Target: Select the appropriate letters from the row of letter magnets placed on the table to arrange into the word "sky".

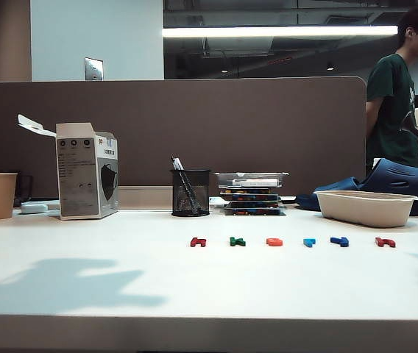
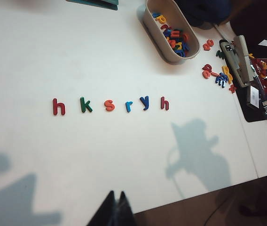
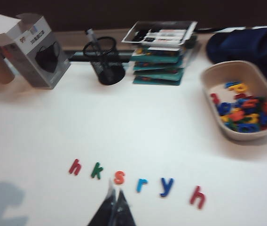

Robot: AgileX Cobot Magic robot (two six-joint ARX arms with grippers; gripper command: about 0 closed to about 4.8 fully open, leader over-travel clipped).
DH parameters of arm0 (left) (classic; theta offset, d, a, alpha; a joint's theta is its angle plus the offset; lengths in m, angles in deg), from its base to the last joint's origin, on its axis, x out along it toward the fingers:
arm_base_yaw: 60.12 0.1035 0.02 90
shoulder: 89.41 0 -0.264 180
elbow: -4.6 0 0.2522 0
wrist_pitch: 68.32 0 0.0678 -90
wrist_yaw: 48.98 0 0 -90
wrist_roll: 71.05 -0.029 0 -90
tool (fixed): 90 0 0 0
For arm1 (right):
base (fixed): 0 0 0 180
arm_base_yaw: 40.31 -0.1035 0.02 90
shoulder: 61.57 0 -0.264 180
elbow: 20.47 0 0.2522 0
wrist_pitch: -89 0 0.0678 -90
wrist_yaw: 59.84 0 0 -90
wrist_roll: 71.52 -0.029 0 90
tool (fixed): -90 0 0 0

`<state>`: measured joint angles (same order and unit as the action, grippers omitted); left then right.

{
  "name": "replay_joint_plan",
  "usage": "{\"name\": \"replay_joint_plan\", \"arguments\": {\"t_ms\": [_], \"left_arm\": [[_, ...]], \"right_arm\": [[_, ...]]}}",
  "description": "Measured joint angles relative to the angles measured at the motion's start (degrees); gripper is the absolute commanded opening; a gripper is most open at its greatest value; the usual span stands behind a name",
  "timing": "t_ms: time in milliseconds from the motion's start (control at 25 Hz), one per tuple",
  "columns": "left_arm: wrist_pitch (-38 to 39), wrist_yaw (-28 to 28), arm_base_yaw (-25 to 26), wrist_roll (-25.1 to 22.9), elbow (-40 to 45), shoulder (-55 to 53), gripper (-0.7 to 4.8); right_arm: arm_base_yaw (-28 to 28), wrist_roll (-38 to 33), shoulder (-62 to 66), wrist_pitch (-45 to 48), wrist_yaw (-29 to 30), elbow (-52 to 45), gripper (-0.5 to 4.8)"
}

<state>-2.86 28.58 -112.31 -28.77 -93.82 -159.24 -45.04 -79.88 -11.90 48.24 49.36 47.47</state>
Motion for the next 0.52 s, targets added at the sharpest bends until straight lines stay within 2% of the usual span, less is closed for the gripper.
{"name": "replay_joint_plan", "arguments": {"t_ms": [160,280,360,439,519], "left_arm": [[0.0,-0.09,0.0,0.0,0.0,0.0,-0.05],[-0.04,-0.11,0.0,0.0,0.0,0.02,-0.05],[-0.02,-0.09,0.0,0.0,0.0,0.02,-0.05],[-0.04,-0.13,0.0,0.0,0.0,0.02,-0.05],[-0.02,-0.15,0.02,0.0,0.0,0.02,-0.05]], "right_arm": [[-6.23,-0.7,12.17,-3.78,-1.97,7.93,-0.02],[-11.82,-0.79,21.38,-6.08,-6.05,14.19,0.08],[-14.75,-0.81,27.69,-7.72,-8.39,18.05,0.53],[-16.98,-0.83,33.35,-9.55,-9.66,21.14,1.21],[-19.39,-1.31,40.83,-12.11,-10.99,25.38,1.33]]}}
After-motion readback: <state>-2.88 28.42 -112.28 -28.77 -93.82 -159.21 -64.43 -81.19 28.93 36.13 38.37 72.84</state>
